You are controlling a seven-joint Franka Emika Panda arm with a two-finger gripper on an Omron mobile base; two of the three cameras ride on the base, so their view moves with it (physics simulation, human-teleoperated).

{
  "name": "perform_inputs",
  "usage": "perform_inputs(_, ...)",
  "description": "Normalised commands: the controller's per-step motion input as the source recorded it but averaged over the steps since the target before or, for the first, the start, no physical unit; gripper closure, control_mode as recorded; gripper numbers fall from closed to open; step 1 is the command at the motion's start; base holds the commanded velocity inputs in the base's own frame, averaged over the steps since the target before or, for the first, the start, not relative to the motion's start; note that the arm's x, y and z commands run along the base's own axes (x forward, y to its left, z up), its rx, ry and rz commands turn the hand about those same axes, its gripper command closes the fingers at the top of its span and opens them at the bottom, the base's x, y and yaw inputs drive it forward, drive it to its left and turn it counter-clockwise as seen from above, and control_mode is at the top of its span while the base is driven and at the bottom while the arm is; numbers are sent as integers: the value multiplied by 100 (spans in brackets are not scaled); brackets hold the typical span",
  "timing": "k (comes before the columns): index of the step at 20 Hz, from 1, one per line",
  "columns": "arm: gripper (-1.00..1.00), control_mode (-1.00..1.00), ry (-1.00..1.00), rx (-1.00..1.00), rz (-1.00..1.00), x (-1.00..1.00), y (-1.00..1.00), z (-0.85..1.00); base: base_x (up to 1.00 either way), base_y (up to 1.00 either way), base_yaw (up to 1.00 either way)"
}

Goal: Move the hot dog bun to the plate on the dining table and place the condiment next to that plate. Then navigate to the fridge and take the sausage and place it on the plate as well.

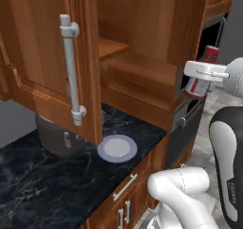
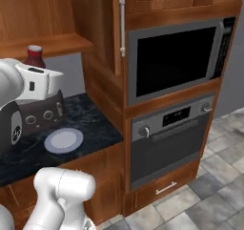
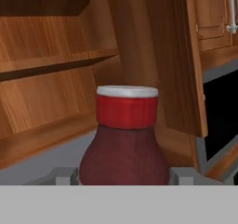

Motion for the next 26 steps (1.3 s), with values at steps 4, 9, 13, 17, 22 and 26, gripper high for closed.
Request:
perform_inputs(4, 100, 100, 0, 0, 0, 0, 0, 0, -59, 28, -55)
perform_inputs(9, 100, 100, 0, 0, 0, 0, 0, 0, -93, 4, -44)
perform_inputs(13, 100, 100, 0, 0, 0, 0, 0, 0, -100, 0, -42)
perform_inputs(17, 100, 100, 0, 0, 0, 0, 0, 0, -100, -3, -44)
perform_inputs(22, 100, 100, 0, 0, 0, 0, 0, 0, -100, -27, -42)
perform_inputs(26, 100, 100, 0, 0, 0, 0, 0, 0, -71, -70, -30)
